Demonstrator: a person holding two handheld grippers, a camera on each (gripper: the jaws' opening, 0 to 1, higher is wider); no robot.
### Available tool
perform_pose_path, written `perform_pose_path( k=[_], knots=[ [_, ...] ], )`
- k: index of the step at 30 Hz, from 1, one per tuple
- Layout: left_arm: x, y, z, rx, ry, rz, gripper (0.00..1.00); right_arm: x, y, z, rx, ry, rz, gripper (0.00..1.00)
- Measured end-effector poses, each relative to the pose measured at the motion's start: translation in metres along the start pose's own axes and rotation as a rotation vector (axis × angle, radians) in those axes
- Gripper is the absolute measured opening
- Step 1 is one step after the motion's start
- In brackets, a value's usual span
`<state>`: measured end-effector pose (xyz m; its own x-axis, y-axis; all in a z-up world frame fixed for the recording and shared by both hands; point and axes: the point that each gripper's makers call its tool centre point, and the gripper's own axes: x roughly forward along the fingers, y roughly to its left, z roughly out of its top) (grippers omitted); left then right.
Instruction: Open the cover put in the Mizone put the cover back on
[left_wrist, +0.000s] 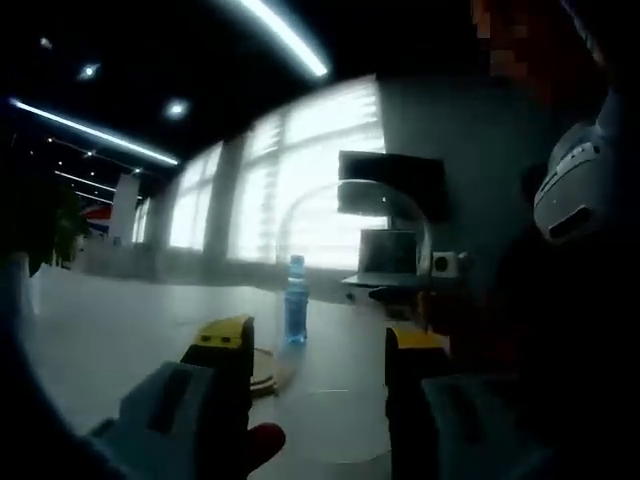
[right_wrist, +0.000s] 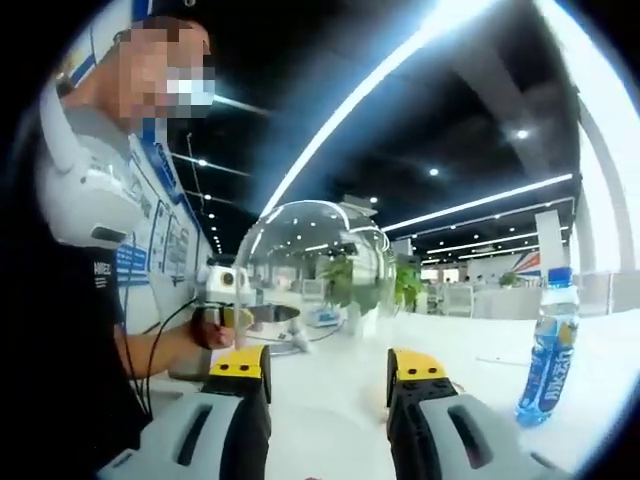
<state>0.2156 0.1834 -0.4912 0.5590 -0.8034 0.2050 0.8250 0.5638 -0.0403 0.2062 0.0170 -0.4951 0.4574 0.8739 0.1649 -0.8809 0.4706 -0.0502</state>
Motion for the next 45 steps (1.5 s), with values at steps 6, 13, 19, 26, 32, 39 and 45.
perform_pose_path(
  k=[6,13,19,26,32,39,45],
  knots=[
    [-0.001,0.01,0.001,0.029,0.002,0.068,0.51,-0.006,-0.017,-0.008,0.007,0.014,-0.101,0.37],
    [-0.007,0.032,-0.005,0.041,0.01,0.187,0.45,-0.011,-0.041,-0.023,0.005,0.047,-0.242,0.25],
    [-0.007,0.036,-0.009,0.081,0.025,0.233,0.43,-0.018,-0.057,-0.027,0.007,0.053,-0.333,0.18],
    [-0.009,0.046,-0.019,0.054,0.034,0.265,0.4,-0.025,-0.071,-0.035,-0.033,0.088,-0.417,0.18],
    [-0.01,0.066,-0.033,0.002,0.059,0.333,0.18,-0.027,-0.075,-0.049,-0.022,0.106,-0.455,0.18],
    [-0.005,0.076,-0.051,0.114,0.134,0.369,0.25,-0.029,-0.085,-0.067,-0.134,0.195,-0.524,0.19],
    [-0.008,0.103,-0.045,-0.017,0.035,0.462,0.25,-0.039,-0.101,-0.066,-0.06,0.127,-0.62,0.19]
  ],
)
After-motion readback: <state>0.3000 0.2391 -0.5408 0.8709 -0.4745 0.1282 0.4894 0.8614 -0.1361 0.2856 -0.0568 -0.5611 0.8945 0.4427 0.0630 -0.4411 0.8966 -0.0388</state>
